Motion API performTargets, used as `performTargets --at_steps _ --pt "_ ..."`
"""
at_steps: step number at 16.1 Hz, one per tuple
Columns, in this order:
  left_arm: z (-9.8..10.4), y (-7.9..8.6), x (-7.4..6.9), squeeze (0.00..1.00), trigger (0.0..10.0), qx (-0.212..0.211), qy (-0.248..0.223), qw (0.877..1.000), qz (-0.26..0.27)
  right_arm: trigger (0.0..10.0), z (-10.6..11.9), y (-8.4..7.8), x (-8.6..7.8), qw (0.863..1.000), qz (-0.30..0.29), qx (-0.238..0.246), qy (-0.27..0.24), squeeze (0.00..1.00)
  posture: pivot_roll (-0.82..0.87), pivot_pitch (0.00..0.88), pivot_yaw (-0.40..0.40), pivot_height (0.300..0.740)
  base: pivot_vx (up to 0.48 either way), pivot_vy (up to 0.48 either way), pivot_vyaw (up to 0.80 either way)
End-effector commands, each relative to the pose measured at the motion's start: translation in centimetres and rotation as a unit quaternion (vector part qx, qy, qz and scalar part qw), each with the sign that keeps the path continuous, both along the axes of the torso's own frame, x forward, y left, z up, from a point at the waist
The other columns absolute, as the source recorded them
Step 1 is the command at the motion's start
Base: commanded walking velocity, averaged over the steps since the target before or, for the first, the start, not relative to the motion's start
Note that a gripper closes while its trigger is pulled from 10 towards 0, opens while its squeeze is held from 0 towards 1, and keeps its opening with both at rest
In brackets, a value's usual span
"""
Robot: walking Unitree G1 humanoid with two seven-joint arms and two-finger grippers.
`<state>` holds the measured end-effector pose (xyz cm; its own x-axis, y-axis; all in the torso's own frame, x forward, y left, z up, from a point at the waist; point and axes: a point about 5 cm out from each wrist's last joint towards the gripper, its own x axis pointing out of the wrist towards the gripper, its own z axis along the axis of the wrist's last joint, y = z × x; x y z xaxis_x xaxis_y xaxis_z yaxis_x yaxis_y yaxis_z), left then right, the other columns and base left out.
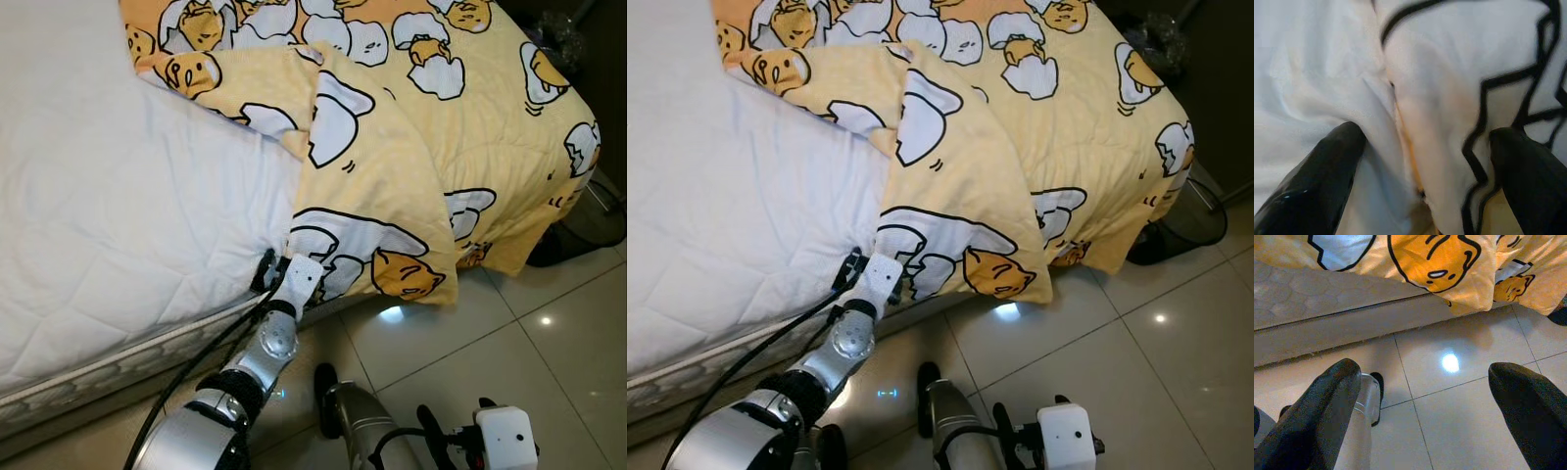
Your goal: Clean up the room
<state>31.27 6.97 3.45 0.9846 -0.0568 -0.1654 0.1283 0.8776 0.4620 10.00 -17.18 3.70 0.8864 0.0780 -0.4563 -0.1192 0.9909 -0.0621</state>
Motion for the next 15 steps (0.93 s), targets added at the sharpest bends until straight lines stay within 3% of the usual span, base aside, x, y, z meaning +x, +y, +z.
performTargets --at_steps 1,2,4,5,7,10,13,15 --pt "0.1 -0.6 -0.3 0.00 10.0 0.002 -0.014 1.000 -0.002 10.0 -0.8 -0.4 -0.9 1.000 -0.001 -0.012 0.029 0.00 -0.21 0.332 -0.086 0.740 0.000 0.000 0.00" --pt "0.7 0.0 0.0 0.00 10.0 0.036 -0.053 0.998 0.021 10.0 -0.8 -0.5 -0.9 0.999 -0.001 -0.014 0.029 0.00 -0.22 0.328 -0.086 0.740 0.000 0.000 0.00" --pt "1.0 0.6 0.3 0.00 10.0 0.055 -0.071 0.995 0.035 10.0 -0.9 -0.6 -0.9 0.999 -0.002 -0.015 0.029 0.00 -0.21 0.325 -0.086 0.740 0.000 0.000 0.00" --pt "1.1 1.8 0.5 0.00 10.0 0.065 -0.079 0.993 0.060 10.0 -0.9 -0.6 -1.0 0.999 -0.002 -0.017 0.029 0.00 -0.21 0.318 -0.085 0.740 0.000 0.000 0.00" --pt "1.3 2.6 0.4 0.00 10.0 0.040 -0.084 0.993 0.079 10.0 -0.9 -0.6 -0.9 0.999 -0.001 -0.017 0.029 0.00 -0.21 0.309 -0.087 0.740 0.000 0.000 0.00" --pt "1.5 0.4 -0.7 0.00 10.0 -0.040 -0.096 0.994 0.031 10.0 -1.1 -0.6 -0.7 0.999 0.002 -0.017 0.028 0.00 -0.20 0.305 -0.090 0.740 0.000 0.000 0.00" --pt "1.6 -0.1 -0.9 0.00 10.0 -0.041 -0.105 0.993 0.023 10.0 -1.2 -0.6 -0.6 0.999 0.006 -0.018 0.029 0.00 -0.20 0.307 -0.094 0.740 0.000 0.000 0.00" --pt "2.1 -1.4 -1.3 0.00 10.0 -0.059 -0.116 0.991 -0.017 10.0 -1.2 -0.8 -0.7 0.999 0.004 -0.019 0.030 0.00 -0.20 0.310 -0.094 0.740 0.000 0.000 0.00"
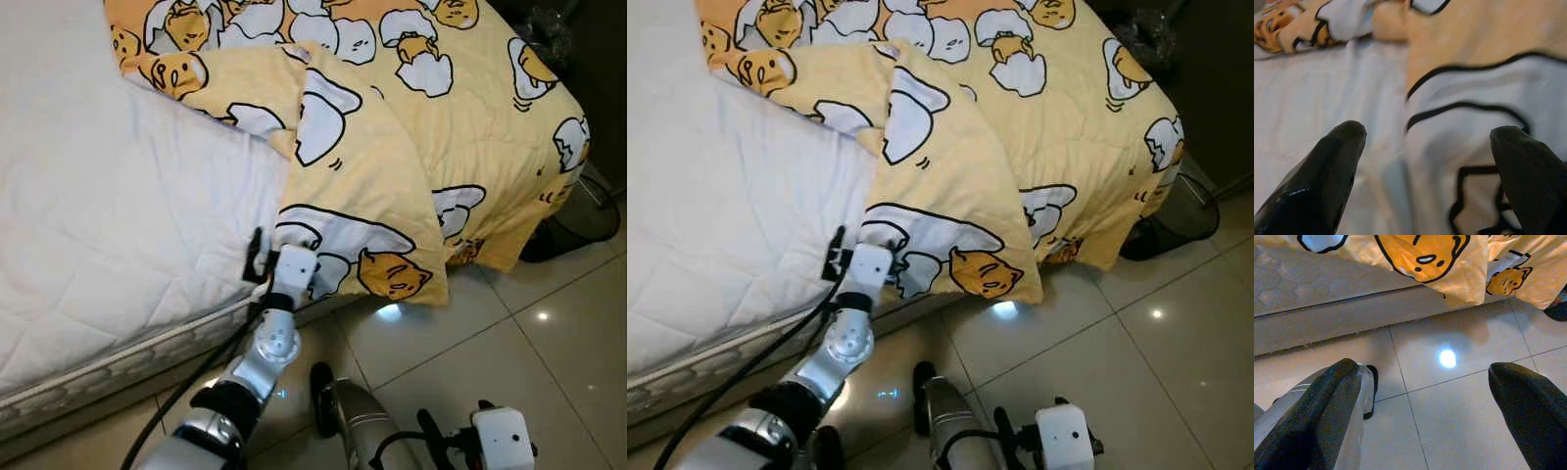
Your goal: Clean up the room
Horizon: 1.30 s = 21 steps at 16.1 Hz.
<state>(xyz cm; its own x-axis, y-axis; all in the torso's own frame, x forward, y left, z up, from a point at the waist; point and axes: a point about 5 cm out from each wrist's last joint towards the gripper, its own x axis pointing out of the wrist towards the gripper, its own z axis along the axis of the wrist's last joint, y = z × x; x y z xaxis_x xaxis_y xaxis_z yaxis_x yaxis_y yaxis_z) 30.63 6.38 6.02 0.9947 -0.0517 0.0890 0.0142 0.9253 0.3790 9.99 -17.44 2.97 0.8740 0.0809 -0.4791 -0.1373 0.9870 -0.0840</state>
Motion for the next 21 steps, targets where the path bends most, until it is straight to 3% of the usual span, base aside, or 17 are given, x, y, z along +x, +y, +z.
performTargets --at_steps 1,4,8,12,14,19,21 --pt "-1.0 -1.0 -1.0 0.00 10.0 0.004 0.025 0.999 -0.030 10.0 -0.5 -0.5 -0.8 1.000 -0.005 -0.007 0.020 0.00 -0.20 0.312 -0.094 0.740 0.000 0.000 0.00" --pt "-2.1 -0.4 -1.0 0.00 10.0 0.010 0.060 0.998 -0.008 10.0 -0.6 -0.4 -0.9 1.000 -0.004 -0.006 0.022 0.00 -0.20 0.317 -0.093 0.740 0.000 0.000 0.00" --pt "-2.8 -1.0 -0.9 0.00 10.0 0.007 0.104 0.994 -0.019 10.0 -0.5 -0.3 -0.8 1.000 -0.004 0.001 0.019 0.00 -0.20 0.322 -0.095 0.740 0.000 0.000 0.00" --pt "-2.2 -1.7 -0.3 0.00 10.0 -0.005 0.108 0.994 -0.027 10.0 -0.4 -0.3 -0.9 1.000 -0.004 0.000 0.018 0.00 -0.21 0.326 -0.094 0.740 0.000 0.000 0.00" --pt "-2.9 -1.4 -0.1 0.00 10.0 -0.032 0.159 0.987 -0.011 10.0 -0.3 -0.2 -0.9 1.000 0.000 0.009 0.017 0.00 -0.21 0.330 -0.098 0.740 0.000 0.000 0.00" --pt "-1.8 -1.5 1.2 0.00 10.0 -0.036 0.162 0.986 -0.033 10.0 -0.1 0.1 -0.4 1.000 0.015 0.020 0.011 0.00 -0.21 0.334 -0.103 0.740 0.000 0.000 0.00" --pt "-2.0 -1.1 1.3 0.00 10.0 -0.052 0.184 0.981 -0.028 10.0 0.0 0.0 -0.3 1.000 0.017 0.019 0.010 0.00 -0.21 0.337 -0.105 0.740 0.000 0.000 0.00"
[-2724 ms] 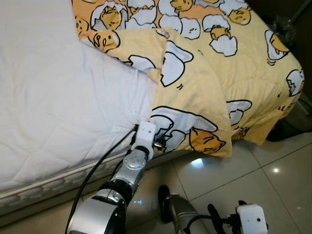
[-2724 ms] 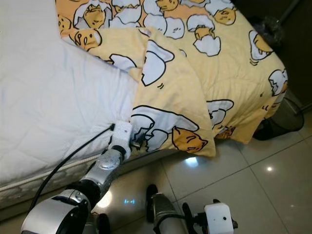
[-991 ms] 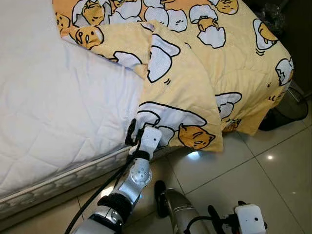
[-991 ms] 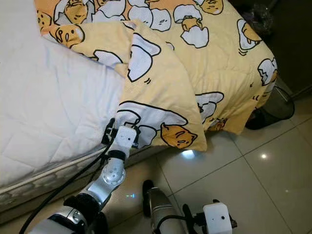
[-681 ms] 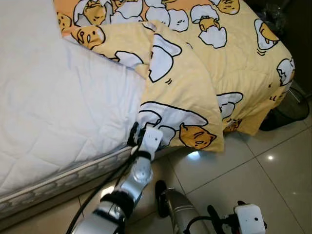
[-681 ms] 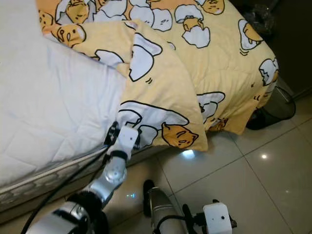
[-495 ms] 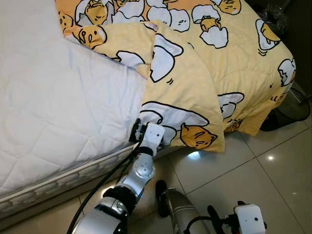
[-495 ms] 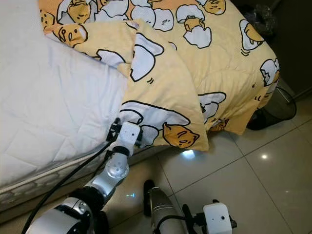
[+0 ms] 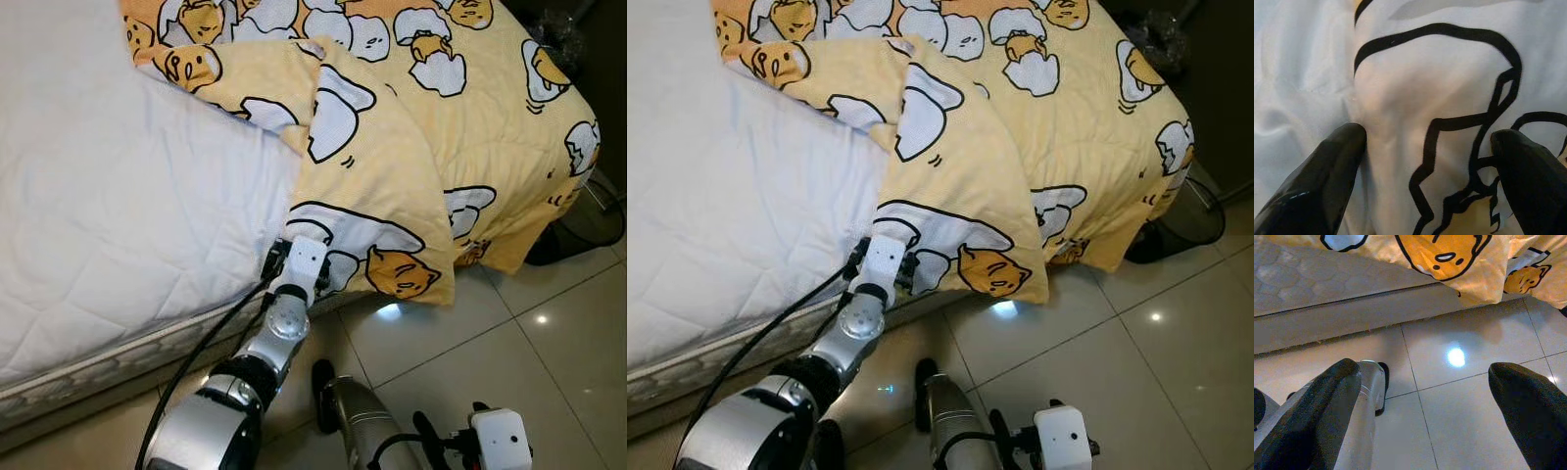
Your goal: Clean up the room
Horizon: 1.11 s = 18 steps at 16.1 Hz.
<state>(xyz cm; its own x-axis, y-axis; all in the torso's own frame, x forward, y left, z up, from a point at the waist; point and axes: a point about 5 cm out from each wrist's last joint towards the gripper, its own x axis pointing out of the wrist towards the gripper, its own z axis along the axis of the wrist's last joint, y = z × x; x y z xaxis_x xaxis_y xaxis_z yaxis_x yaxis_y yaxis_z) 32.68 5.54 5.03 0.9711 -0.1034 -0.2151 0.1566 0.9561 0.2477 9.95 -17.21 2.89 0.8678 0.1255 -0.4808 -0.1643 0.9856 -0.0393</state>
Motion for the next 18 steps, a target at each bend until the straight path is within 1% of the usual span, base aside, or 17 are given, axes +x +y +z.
performTargets --at_steps 1,2,3,4,5,6,7,8,12,13,16,18 --pt "-1.3 -0.1 -0.8 0.00 10.0 -0.009 0.043 0.999 0.001 10.0 0.0 -0.2 -0.3 1.000 0.004 -0.003 0.007 0.00 -0.21 0.339 -0.106 0.740 0.000 0.000 0.00" --pt "-2.2 0.6 -1.1 0.00 10.0 -0.042 0.084 0.995 0.031 10.0 0.1 -0.1 -0.3 1.000 0.005 -0.001 0.008 0.00 -0.21 0.340 -0.106 0.740 0.000 0.000 0.00" --pt "-2.4 0.7 -1.2 0.00 10.0 -0.049 0.093 0.994 0.036 10.0 0.1 -0.1 -0.3 1.000 0.005 -0.001 0.008 0.00 -0.21 0.340 -0.106 0.740 0.000 0.000 0.00" --pt "-2.7 0.7 -1.4 0.00 10.0 -0.056 0.105 0.992 0.030 10.0 0.1 -0.1 -0.4 1.000 0.006 -0.001 0.009 0.00 -0.21 0.342 -0.108 0.740 0.000 0.000 0.00" --pt "-2.6 0.2 -1.5 0.00 10.0 -0.045 0.095 0.994 0.005 10.0 0.1 -0.1 -0.4 1.000 0.006 -0.001 0.010 0.00 -0.22 0.345 -0.107 0.740 0.000 0.000 0.00" --pt "-2.4 -0.3 -1.5 0.00 9.3 -0.034 0.084 0.996 -0.016 10.0 0.1 -0.1 -0.5 1.000 0.006 -0.001 0.010 0.00 -0.22 0.345 -0.107 0.740 0.000 0.000 0.00" --pt "-2.3 -0.4 -1.4 0.00 3.1 -0.016 0.078 0.996 -0.027 10.0 0.1 -0.1 -0.5 1.000 0.006 -0.002 0.011 0.00 -0.22 0.346 -0.108 0.740 0.000 0.000 0.00" --pt "-2.2 -0.7 -1.4 0.00 0.0 -0.009 0.075 0.996 -0.040 10.0 0.1 -0.1 -0.4 1.000 0.006 -0.002 0.011 0.00 -0.22 0.345 -0.107 0.740 0.000 0.000 0.00" --pt "-2.6 -1.2 -1.8 0.00 0.0 -0.003 0.095 0.993 -0.074 10.0 -0.1 0.1 -0.1 1.000 0.006 -0.001 0.010 0.00 -0.21 0.345 -0.102 0.740 0.000 0.000 0.00" --pt "-3.3 -1.3 -2.4 0.00 0.0 0.001 0.121 0.988 -0.093 10.0 -0.2 0.1 0.0 1.000 0.006 -0.001 0.011 0.00 -0.21 0.343 -0.101 0.740 0.000 0.000 0.00" --pt "-4.1 -1.2 -3.0 0.00 0.0 0.001 0.143 0.984 -0.107 10.0 -0.3 0.3 0.1 1.000 0.007 0.001 0.011 0.00 -0.20 0.332 -0.095 0.740 0.000 0.000 0.00" --pt "-4.3 -0.9 -3.2 0.00 0.0 -0.008 0.153 0.983 -0.101 10.0 -0.4 0.3 0.4 1.000 0.007 0.002 0.010 0.00 -0.20 0.323 -0.096 0.740 0.000 0.000 0.00"
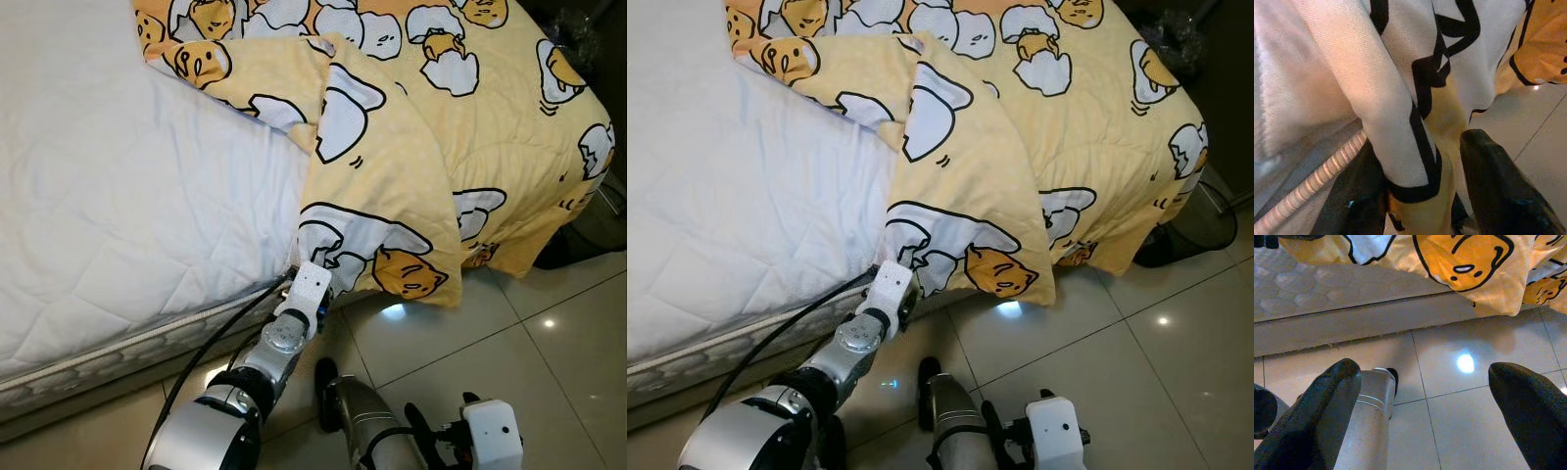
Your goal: Clean up the room
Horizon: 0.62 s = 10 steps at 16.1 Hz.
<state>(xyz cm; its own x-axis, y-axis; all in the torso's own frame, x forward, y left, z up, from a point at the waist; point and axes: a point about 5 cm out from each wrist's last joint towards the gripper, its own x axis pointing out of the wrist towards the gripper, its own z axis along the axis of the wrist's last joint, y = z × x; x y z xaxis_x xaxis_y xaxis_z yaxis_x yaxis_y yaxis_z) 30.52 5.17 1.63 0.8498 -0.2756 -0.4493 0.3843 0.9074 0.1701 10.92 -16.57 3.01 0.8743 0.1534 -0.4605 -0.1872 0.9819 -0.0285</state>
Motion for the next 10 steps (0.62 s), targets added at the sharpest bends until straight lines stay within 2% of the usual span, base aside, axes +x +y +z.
performTargets --at_steps 1,4,10 --pt "-1.03 -0.43 -1.02 0.00 0.0 -0.008 0.031 0.999 -0.004 10.0 -0.54 -0.38 -0.49 1.000 -0.005 -0.006 0.020 0.00 -0.20 0.318 -0.097 0.740 0.000 0.000 0.00" --pt "-1.28 0.31 -0.96 0.00 0.0 -0.045 0.057 0.997 0.037 10.0 -0.48 -0.72 -0.21 1.000 -0.005 -0.009 0.017 0.00 -0.20 0.307 -0.099 0.740 0.000 0.000 0.00" --pt "-1.15 0.24 -0.87 0.00 0.0 -0.042 0.052 0.997 0.026 10.0 -0.67 -0.83 0.35 1.000 -0.001 -0.012 0.015 0.00 -0.20 0.297 -0.097 0.740 0.000 0.000 0.00"
